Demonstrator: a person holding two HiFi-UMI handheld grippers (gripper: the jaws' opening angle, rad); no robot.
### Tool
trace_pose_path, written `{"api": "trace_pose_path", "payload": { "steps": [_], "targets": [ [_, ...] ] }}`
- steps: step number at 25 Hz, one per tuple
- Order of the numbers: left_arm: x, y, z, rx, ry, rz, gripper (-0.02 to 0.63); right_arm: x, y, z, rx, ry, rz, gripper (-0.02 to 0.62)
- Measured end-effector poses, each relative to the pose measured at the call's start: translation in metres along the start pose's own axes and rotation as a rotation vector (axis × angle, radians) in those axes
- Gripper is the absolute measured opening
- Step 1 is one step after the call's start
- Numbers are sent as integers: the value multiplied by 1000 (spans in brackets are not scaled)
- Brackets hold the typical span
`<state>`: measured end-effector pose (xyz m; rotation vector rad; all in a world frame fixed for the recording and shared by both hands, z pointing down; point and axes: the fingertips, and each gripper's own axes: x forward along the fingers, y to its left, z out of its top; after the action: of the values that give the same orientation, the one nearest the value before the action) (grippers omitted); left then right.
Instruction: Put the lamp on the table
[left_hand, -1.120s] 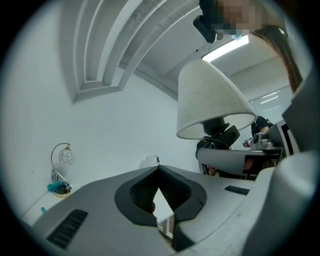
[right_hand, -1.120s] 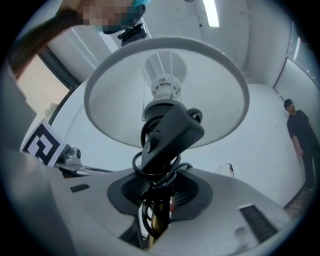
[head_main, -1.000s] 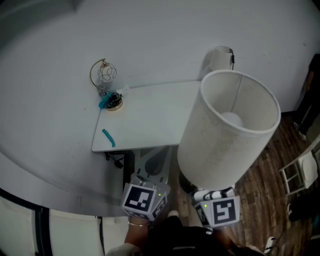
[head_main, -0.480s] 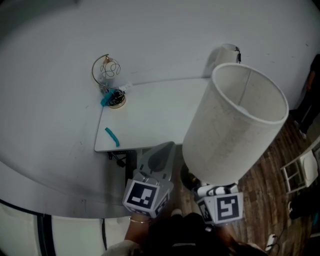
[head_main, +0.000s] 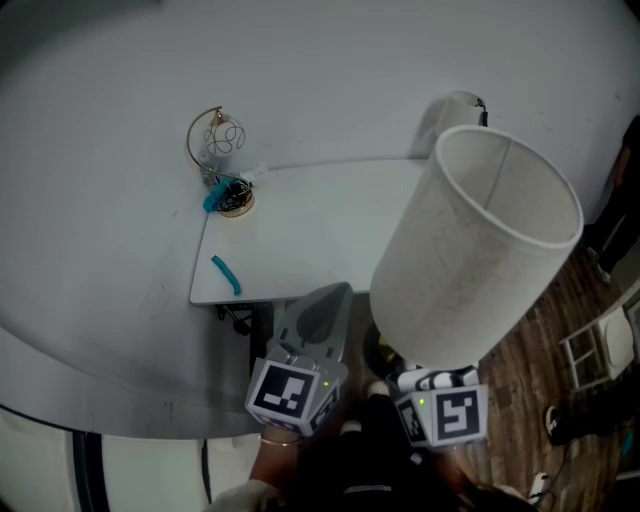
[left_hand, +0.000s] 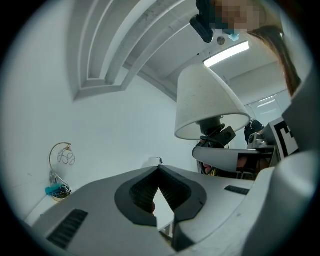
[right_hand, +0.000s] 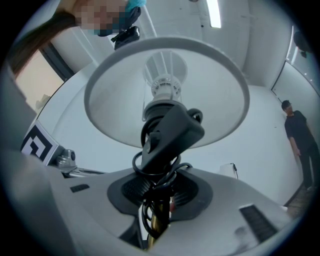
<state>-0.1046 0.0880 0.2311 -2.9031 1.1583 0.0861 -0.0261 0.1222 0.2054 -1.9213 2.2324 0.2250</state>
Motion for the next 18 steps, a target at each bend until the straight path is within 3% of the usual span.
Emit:
{"api": "trace_pose_path", "payload": {
  "steps": [18],
  "targets": [
    [53, 21, -3, 24, 6, 14, -2, 46, -33, -18, 11, -6, 0, 103]
  ]
}}
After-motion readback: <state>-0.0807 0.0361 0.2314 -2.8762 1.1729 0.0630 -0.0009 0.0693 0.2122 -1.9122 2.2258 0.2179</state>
